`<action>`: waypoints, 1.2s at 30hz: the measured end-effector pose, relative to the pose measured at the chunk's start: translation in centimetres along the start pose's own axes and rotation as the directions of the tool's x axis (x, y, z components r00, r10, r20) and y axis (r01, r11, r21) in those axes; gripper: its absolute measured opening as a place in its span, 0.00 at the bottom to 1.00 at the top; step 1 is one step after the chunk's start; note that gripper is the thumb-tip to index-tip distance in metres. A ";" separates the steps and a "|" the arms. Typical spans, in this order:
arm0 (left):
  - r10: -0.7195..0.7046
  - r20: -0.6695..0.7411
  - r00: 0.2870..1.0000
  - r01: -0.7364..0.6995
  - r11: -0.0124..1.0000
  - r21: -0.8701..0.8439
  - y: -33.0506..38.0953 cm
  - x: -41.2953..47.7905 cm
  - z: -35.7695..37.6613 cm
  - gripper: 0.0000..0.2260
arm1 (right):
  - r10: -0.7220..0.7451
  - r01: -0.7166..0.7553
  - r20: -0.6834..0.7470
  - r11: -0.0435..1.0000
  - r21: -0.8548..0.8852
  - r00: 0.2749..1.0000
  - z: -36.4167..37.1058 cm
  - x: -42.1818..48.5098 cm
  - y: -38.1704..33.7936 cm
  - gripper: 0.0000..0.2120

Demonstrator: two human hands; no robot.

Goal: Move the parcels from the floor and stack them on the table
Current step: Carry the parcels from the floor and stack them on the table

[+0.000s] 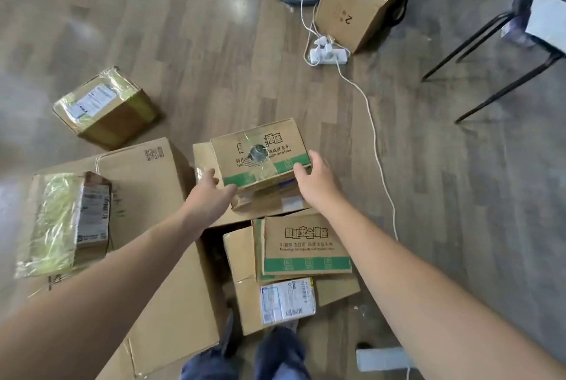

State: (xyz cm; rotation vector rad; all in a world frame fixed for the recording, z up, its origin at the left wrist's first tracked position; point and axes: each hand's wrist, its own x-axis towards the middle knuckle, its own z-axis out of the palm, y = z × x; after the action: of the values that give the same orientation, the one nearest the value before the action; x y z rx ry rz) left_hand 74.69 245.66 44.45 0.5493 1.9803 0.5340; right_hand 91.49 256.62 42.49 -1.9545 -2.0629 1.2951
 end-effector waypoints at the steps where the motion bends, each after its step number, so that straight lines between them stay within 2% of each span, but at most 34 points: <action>1: 0.001 0.016 1.000 -0.001 1.000 -0.012 -0.2 0.9 0.6 0.27 | 0.004 -0.004 0.003 1.000 0.010 1.000 0.4 0.9 0.4 0.23; 4: -0.050 0.053 0.997 0.055 0.993 -0.101 -0.7 2.9 1.6 0.25 | 0.039 -0.038 -0.008 0.998 0.058 0.999 0.9 2.4 1.4 0.23; 6: -0.108 0.051 0.993 0.115 0.979 -0.168 -0.7 3.4 1.6 0.23 | 0.116 -0.116 0.013 0.987 0.110 0.993 0.5 2.7 1.7 0.25; 8: -0.140 0.068 0.988 0.151 0.969 -0.194 -0.6 3.0 1.5 0.24 | 0.183 -0.192 0.070 0.968 0.159 0.981 -0.2 2.5 2.0 0.26; 11: -0.178 0.057 0.982 0.186 0.964 -0.193 0.3 0.7 1.0 0.25 | 0.207 -0.215 0.062 0.957 0.193 0.976 -2.0 0.5 1.9 0.22; 16: -0.096 -0.004 0.995 0.093 0.977 -0.191 5.0 -5.8 0.2 0.19 | 0.196 -0.181 -0.052 0.960 0.214 0.979 -7.4 -6.1 0.4 0.18; 18: -0.033 0.007 0.999 0.033 0.983 -0.183 7.2 -8.8 -0.1 0.21 | 0.239 -0.204 -0.144 0.954 0.220 0.960 -10.5 -9.2 -0.2 0.18; 20: 0.033 0.053 0.998 -0.025 0.987 -0.160 9.0 -11.4 -0.2 0.24 | 0.293 -0.228 -0.250 0.939 0.258 0.923 -13.3 -12.5 -0.5 0.17; 25: 0.264 0.144 0.954 -0.242 0.959 -0.150 12.9 -18.4 0.8 0.19 | 0.419 -0.262 -0.417 0.886 0.382 0.807 -18.6 -22.2 0.0 0.17; 32: 0.487 0.354 0.799 -0.478 0.870 -0.118 16.1 -28.7 2.6 0.21 | 0.589 -0.250 -0.554 0.784 0.568 0.588 -22.3 -36.1 2.0 0.19; 36: 0.565 0.431 0.704 -0.581 0.807 -0.110 16.6 -33.7 4.8 0.21 | 0.650 -0.207 -0.576 0.733 0.648 0.497 -23.5 -43.3 3.7 0.18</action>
State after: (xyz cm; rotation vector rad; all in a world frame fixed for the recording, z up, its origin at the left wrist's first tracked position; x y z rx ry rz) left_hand 95.82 240.05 75.40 1.2231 1.3515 0.6796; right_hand 116.38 232.61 77.82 -2.2429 -0.7072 0.6392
